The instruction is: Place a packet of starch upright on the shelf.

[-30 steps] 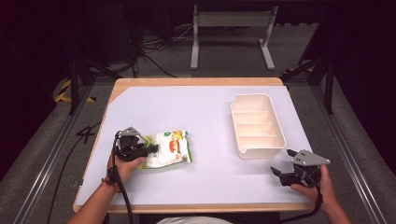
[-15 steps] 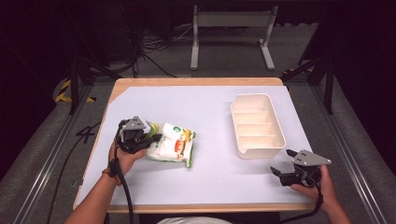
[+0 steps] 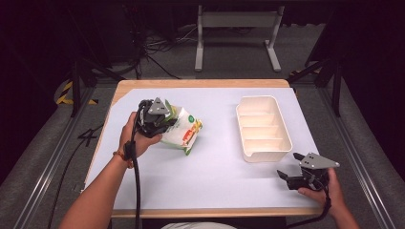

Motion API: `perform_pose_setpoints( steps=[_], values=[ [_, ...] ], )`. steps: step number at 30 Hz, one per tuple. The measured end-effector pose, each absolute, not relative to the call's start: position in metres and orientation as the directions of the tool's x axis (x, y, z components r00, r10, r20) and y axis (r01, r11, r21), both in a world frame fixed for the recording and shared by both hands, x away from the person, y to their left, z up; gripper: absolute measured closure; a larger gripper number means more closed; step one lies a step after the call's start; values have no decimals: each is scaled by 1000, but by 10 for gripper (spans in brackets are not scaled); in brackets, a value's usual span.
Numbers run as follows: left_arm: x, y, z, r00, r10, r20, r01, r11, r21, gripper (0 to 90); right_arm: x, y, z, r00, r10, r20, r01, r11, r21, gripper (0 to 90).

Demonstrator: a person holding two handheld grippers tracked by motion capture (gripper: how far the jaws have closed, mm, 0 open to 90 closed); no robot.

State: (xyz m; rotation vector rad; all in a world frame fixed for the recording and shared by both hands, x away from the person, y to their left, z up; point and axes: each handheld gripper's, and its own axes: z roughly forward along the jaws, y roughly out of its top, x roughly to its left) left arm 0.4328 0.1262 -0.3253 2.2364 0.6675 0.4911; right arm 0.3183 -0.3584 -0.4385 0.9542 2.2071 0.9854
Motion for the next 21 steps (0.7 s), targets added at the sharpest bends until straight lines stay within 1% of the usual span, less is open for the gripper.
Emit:
perform_pose_setpoints(
  steps=[8,21],
  values=[
    [440,106,-303,814,555,172,256,-608,751,874,319,-359,-439,-608,776,-169,386,475,791,118],
    [449,58,-273,869,441,226,148,-666,731,875,319,-358,-439,-610,773,-176,386,483,786,118]
  ],
)
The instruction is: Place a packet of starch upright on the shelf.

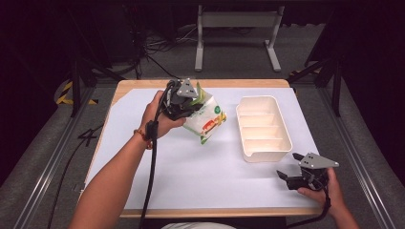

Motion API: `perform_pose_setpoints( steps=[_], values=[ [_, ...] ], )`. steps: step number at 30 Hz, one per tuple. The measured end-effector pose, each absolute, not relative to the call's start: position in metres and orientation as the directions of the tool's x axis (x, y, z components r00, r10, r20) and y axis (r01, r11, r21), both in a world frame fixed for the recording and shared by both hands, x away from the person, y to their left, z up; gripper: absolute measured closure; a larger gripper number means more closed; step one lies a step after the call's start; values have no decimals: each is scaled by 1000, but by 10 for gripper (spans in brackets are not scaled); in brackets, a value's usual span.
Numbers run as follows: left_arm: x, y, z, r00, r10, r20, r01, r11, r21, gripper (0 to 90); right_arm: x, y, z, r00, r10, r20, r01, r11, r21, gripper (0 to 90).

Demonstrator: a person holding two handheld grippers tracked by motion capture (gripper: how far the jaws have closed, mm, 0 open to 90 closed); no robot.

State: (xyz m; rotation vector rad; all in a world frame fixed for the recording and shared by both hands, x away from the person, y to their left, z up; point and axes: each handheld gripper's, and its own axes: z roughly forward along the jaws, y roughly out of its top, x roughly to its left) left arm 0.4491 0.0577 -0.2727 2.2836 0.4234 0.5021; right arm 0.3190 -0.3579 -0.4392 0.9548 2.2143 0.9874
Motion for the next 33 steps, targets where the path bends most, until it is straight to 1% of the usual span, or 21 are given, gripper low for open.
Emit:
perform_pose_setpoints(
  steps=[11,16,23,33],
  values=[
    [447,24,-256,889,365,276,54,-683,728,874,319,-358,-439,-613,770,-176,384,485,786,118],
    [445,8,-253,905,322,279,20,-686,727,874,319,-358,-439,-609,773,-177,386,484,785,115],
    [443,-11,-250,920,275,280,-35,-652,757,874,319,-359,-439,-608,775,-176,384,480,789,116],
    [435,-40,-248,934,203,294,-95,-652,752,874,319,-359,-439,-609,774,-172,387,480,787,115]
  ],
)
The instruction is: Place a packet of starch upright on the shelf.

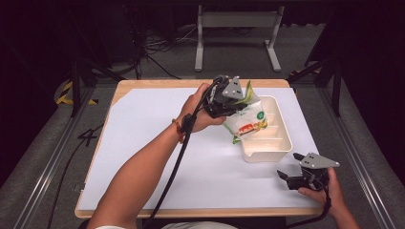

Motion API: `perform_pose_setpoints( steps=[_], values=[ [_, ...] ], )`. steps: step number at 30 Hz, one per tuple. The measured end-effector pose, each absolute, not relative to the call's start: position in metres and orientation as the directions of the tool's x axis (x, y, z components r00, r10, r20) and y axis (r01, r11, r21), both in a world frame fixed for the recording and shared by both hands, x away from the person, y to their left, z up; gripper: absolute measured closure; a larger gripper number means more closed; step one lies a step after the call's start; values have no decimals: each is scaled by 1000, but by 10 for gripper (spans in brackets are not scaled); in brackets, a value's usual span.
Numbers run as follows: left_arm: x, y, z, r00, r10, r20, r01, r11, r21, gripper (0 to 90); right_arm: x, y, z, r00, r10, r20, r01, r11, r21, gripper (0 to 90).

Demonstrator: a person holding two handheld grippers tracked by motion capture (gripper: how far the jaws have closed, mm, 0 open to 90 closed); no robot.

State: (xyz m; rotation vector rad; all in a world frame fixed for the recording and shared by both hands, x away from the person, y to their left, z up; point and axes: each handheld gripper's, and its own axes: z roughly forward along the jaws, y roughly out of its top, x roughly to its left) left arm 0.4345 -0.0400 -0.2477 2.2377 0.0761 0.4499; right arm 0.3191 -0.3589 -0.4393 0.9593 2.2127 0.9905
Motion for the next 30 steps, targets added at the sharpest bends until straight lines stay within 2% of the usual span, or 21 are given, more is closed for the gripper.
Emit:
perform_pose_setpoints(
  steps=[15,30],
  values=[
    [428,-76,-256,953,123,275,-136,-637,758,871,319,-358,-440,-614,770,-175,390,489,780,113],
    [434,-102,-276,954,93,284,-149,-675,722,868,319,-358,-441,-619,766,-173,392,493,777,113]
  ],
)
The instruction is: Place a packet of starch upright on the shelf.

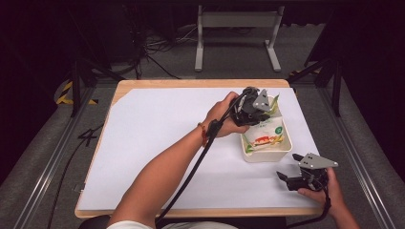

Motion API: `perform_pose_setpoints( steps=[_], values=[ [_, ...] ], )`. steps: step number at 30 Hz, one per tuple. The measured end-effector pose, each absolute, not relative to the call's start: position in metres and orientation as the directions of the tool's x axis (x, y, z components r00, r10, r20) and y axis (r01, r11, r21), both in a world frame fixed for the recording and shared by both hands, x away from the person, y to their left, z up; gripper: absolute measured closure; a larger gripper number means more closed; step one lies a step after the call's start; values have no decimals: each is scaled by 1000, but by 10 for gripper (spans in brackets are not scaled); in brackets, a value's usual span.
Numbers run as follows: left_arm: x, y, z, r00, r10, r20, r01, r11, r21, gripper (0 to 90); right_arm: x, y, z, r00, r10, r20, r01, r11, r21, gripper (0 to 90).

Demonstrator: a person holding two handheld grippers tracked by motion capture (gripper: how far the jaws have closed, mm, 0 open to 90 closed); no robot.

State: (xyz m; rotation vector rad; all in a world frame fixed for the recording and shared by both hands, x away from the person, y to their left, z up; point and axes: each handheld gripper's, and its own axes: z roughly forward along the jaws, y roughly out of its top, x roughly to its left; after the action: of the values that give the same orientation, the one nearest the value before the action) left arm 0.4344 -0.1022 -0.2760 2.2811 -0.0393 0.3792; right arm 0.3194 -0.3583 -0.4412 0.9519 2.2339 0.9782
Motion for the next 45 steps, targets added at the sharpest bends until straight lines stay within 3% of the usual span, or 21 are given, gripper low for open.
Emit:
perform_pose_setpoints(
  steps=[13,27,45],
  values=[
    [431,-127,-300,962,33,272,-168,-713,681,836,319,-358,-441,-622,764,-173,392,495,775,113],
    [434,-114,-291,972,78,223,-126,-629,767,796,319,-358,-442,-624,762,-174,391,497,774,113],
    [434,-100,-294,967,98,236,-124,-627,769,799,320,-357,-442,-626,760,-175,393,501,771,113]
  ],
)
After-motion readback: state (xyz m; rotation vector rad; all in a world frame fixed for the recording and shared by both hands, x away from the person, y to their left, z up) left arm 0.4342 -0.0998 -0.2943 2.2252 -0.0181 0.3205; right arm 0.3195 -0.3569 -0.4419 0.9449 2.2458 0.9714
